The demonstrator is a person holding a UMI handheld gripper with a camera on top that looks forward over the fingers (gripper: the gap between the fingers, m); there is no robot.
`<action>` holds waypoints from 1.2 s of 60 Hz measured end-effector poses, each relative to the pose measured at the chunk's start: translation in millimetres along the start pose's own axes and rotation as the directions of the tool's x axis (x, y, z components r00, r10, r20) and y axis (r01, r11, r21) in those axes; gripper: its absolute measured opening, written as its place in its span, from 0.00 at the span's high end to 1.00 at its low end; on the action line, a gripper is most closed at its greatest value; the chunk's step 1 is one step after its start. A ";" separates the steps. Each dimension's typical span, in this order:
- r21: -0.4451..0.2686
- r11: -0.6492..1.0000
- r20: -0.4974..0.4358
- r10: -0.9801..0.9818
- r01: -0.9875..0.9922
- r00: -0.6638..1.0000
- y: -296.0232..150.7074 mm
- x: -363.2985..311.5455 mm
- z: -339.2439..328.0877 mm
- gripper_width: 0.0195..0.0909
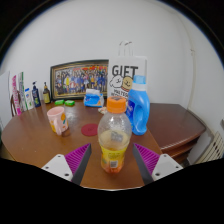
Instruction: Pour water
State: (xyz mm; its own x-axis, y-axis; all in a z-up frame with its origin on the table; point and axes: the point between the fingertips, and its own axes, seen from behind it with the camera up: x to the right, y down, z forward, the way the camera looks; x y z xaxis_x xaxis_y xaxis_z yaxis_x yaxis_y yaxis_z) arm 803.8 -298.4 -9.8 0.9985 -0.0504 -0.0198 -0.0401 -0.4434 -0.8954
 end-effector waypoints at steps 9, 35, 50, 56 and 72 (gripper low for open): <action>-0.010 1.000 0.006 0.021 -0.021 1.000 9.0 1.7 26.6 0.29; 0.002 0.999 -0.029 -0.053 0.053 0.998 -6.0 -3.7 38.0 0.89; 0.003 0.953 -0.194 -0.296 0.302 0.935 -78.3 -9.5 48.0 0.89; -0.029 0.881 -0.264 -0.463 0.473 0.846 -116.1 -18.5 61.6 0.89; -0.178 0.398 -0.329 -0.886 0.900 0.327 -179.1 -86.5 115.8 0.89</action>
State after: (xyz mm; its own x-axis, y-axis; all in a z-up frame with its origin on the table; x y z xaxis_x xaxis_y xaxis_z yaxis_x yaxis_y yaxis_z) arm 728.8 -111.0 100.8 0.3503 0.0820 0.9331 0.8759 -0.3816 -0.2953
